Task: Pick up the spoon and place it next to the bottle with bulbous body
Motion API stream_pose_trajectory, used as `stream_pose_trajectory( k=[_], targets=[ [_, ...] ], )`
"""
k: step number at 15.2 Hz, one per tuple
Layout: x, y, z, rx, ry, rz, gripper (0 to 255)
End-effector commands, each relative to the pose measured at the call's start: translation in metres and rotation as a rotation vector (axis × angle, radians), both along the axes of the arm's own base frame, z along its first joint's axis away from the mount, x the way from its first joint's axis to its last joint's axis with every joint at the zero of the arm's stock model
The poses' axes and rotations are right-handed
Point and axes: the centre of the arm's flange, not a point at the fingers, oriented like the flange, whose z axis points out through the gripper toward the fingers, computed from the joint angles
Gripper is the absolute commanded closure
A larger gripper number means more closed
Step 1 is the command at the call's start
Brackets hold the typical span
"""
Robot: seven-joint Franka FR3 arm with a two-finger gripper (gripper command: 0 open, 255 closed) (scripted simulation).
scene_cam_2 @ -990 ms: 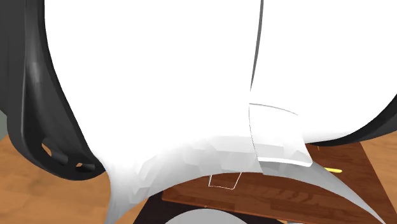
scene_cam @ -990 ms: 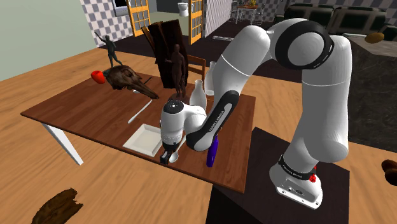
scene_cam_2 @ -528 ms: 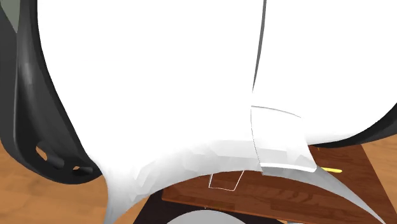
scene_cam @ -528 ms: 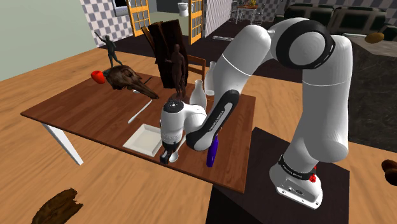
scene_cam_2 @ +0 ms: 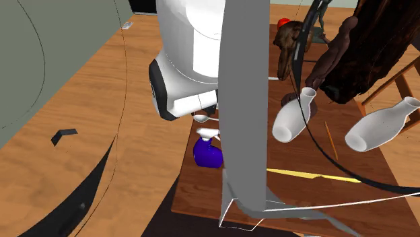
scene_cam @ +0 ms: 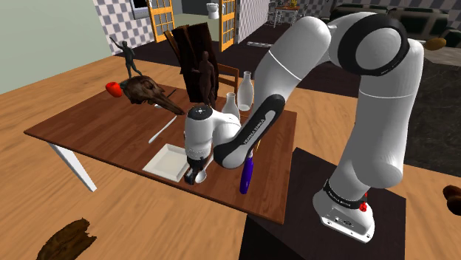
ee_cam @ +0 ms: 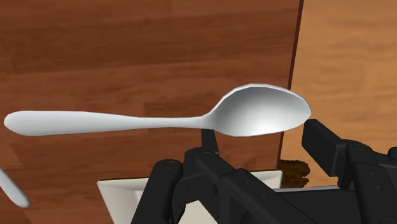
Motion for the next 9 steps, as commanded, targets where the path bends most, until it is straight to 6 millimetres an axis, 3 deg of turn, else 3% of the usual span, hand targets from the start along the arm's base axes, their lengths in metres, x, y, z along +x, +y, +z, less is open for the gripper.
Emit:
stream_pose_trajectory(
  k=[1, 9],
  targets=[
    [0.000, -0.001, 0.010, 0.000, 0.000, 0.000, 255],
    [0.000, -0.001, 0.053, 0.000, 0.000, 0.000, 255]
  ],
)
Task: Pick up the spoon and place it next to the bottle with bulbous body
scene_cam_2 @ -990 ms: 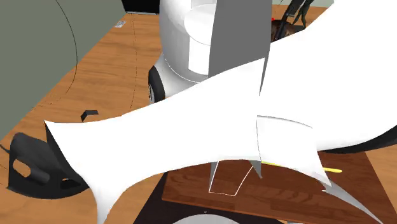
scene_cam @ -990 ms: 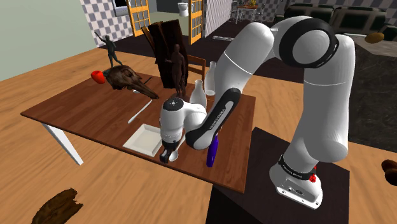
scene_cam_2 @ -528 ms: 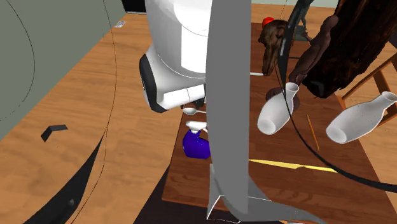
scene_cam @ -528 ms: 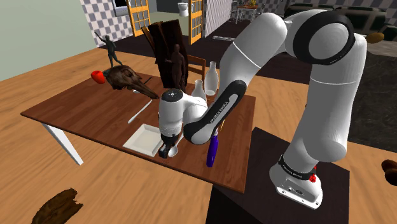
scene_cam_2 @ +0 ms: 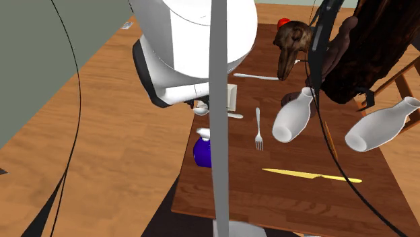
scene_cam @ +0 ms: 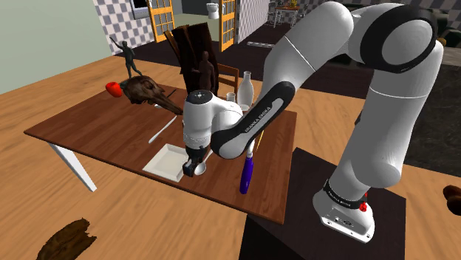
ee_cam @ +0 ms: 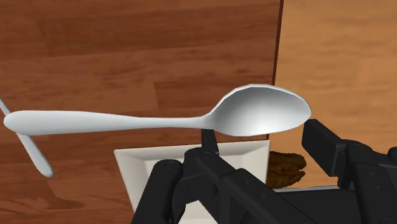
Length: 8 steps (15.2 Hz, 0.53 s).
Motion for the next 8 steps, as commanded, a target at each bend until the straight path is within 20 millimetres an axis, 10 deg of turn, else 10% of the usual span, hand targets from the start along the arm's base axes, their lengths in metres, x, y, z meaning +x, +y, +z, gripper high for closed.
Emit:
stream_pose_trajectory(
  k=[1, 8],
  targets=[
    [-0.001, 0.001, 0.009, 0.000, 0.000, 0.000, 255],
    [-0.001, 0.001, 0.046, 0.000, 0.000, 0.000, 255]
  ],
)
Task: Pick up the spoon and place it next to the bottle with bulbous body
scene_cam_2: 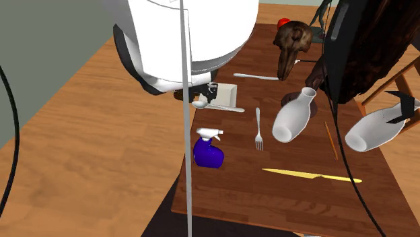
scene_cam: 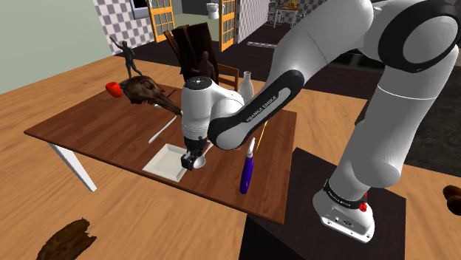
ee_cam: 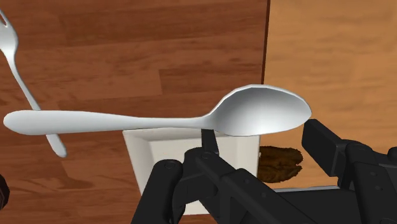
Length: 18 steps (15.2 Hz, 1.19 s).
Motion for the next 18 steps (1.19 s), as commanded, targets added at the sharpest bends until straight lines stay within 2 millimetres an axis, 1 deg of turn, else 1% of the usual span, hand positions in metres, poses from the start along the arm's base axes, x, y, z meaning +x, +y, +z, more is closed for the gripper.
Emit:
stream_pose_trajectory(
  k=[1, 18],
  targets=[
    [0.000, 0.000, 0.012, 0.000, 0.001, 0.000, 255],
    [0.000, 0.000, 0.101, 0.000, 0.001, 0.000, 255]
  ],
)
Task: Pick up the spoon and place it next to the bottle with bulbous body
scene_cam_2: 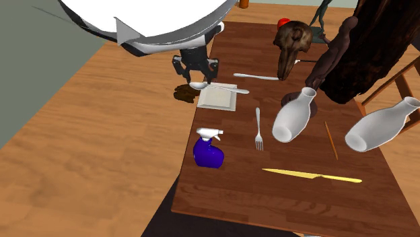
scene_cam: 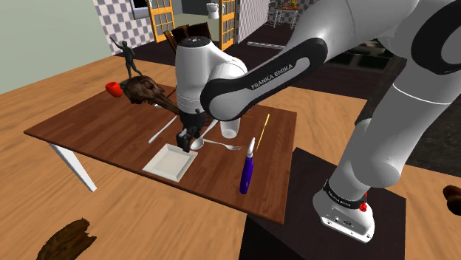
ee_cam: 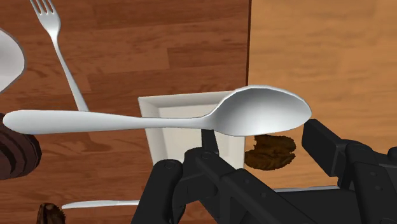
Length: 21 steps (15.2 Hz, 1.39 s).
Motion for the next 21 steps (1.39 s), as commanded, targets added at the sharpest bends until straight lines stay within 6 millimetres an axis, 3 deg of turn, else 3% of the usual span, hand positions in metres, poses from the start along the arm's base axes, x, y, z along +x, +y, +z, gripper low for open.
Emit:
stream_pose_trajectory(
  k=[1, 18, 21],
  targets=[
    [-0.001, 0.000, 0.011, 0.000, 0.000, 0.000, 255],
    [-0.001, 0.000, 0.099, 0.000, 0.000, 0.000, 255],
    [-0.001, -0.040, 0.099, 0.000, 0.000, 0.000, 255]
  ],
)
